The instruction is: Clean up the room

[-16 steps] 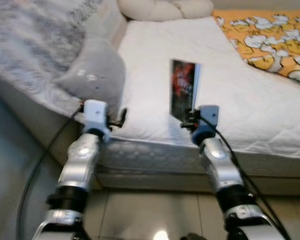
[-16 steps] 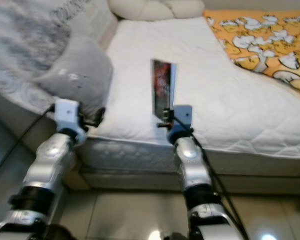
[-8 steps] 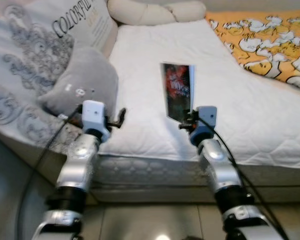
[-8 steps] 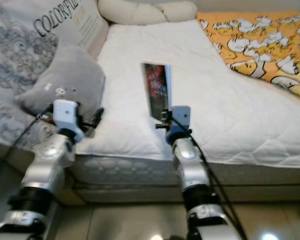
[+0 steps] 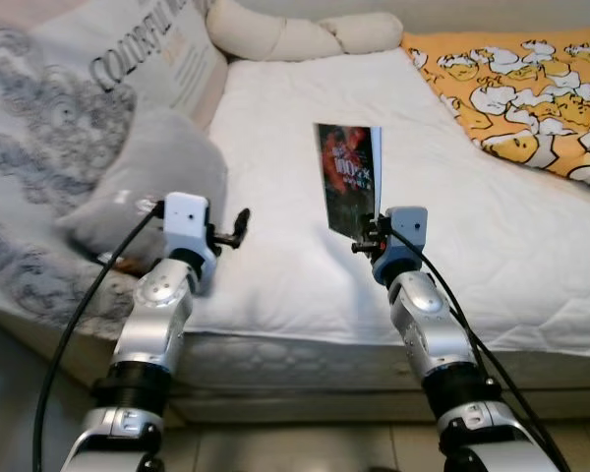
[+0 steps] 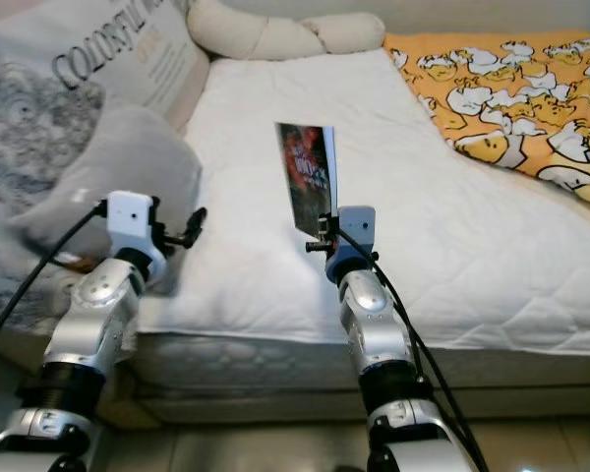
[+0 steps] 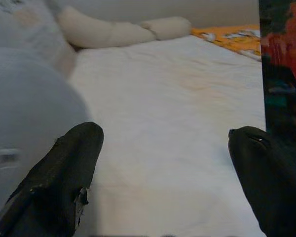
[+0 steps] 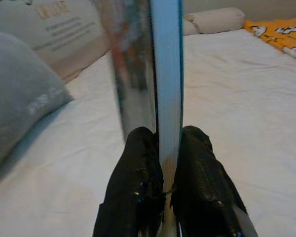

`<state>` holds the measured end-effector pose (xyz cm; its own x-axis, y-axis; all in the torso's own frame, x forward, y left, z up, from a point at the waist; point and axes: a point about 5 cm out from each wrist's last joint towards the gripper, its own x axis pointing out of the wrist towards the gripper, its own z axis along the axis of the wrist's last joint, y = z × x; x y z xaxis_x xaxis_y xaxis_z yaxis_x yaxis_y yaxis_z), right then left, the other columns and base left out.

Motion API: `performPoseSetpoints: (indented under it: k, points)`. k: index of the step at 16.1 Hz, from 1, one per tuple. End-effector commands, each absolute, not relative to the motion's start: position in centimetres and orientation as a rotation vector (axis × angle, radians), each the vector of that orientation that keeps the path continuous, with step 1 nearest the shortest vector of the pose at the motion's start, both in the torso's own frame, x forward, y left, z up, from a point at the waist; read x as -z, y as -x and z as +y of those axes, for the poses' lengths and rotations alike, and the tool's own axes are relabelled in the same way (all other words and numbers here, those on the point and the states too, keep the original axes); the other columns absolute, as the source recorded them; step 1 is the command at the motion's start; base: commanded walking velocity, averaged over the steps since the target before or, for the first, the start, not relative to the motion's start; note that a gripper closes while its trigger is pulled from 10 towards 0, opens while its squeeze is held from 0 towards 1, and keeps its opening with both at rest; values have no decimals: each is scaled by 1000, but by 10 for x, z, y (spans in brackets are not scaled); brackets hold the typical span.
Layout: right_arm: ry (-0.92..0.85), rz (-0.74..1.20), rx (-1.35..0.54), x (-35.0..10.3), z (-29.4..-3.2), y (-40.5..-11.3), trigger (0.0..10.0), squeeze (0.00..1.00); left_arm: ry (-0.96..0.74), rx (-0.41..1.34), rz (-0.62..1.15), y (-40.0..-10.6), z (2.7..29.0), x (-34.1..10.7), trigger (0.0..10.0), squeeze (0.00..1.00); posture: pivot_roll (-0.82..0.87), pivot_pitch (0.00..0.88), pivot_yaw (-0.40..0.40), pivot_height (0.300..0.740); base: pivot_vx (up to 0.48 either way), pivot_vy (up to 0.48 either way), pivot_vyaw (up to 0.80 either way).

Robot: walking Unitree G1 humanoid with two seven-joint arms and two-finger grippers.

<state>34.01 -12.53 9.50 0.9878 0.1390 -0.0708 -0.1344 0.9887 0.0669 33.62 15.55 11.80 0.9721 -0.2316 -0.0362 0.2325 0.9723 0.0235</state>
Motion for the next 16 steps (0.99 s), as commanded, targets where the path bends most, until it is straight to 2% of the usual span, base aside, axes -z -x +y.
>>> performPoseSetpoints:
  k: [1, 16]
  points:
    - [-76, 19, -128, -109, -126, -346, 10000, 0, -33, 219, 31, -338, 161, -121, 10000, 0, -26, 0, 42, 740, 375, 0, 0]
    - [-77, 26, -139, -112, -123, -351, 10000, 0, -42, 207, 30, -346, 164, -126, 10000, 0, -29, 0, 56, 740, 373, 0, 0]
